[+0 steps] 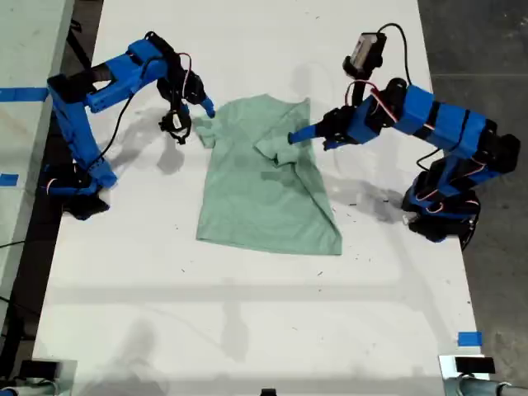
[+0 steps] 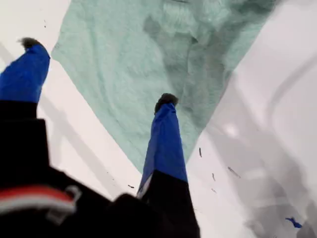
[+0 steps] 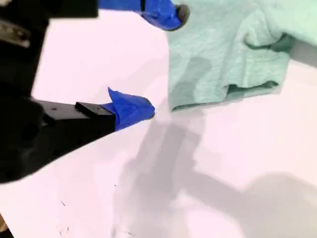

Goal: Fold tshirt

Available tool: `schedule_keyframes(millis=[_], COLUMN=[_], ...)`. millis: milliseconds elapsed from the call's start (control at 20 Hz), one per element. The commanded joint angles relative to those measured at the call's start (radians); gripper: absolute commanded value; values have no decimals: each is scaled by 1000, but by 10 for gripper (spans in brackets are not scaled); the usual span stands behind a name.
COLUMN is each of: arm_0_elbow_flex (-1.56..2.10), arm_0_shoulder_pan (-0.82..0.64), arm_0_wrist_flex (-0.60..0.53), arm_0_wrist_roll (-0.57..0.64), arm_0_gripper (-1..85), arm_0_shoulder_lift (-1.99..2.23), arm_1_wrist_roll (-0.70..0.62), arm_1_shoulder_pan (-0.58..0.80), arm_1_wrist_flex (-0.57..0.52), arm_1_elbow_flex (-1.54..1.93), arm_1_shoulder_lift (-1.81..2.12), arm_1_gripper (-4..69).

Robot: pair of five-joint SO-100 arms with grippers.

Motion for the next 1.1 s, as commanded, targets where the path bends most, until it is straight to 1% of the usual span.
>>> schedule_keyframes(millis=[0, 150, 200, 250, 300, 350, 450, 600, 850, 950, 1050], arm_0_elbow_flex=[-81, -140, -153, -169, -173, -175, -192, -238, -411, -459, -511], arm_0_shoulder_pan=[-15, -18, -14, -11, -11, -9, -8, -9, -3, 48, 123], arm_0_wrist_flex=[-32, -40, -40, -38, -38, -38, -25, 25, 218, 219, 186], arm_0_wrist_roll=[11, -8, -18, -31, -48, -54, -54, -57, -44, -26, -14], arm_0_gripper=[211, 202, 185, 130, 33, 0, 0, 0, 0, 0, 0], arm_0_shoulder_lift=[-81, -215, -253, -287, -307, -318, -319, -284, -121, -55, -37], arm_1_wrist_roll=[14, 20, 21, 23, 23, 23, 23, 21, 21, 21, 21], arm_1_shoulder_pan=[-15, -14, -11, -8, -5, 0, 3, 9, 12, 18, 23], arm_1_wrist_flex=[5, 21, 21, 21, 21, 21, 20, 12, 12, 11, 9], arm_1_elbow_flex=[-2, 23, 38, 52, 66, 77, 87, 94, 110, 124, 138], arm_1_shoulder_lift=[77, 120, 138, 153, 167, 175, 184, 187, 198, 209, 222], arm_1_gripper=[376, 374, 374, 374, 373, 373, 373, 372, 372, 372, 373])
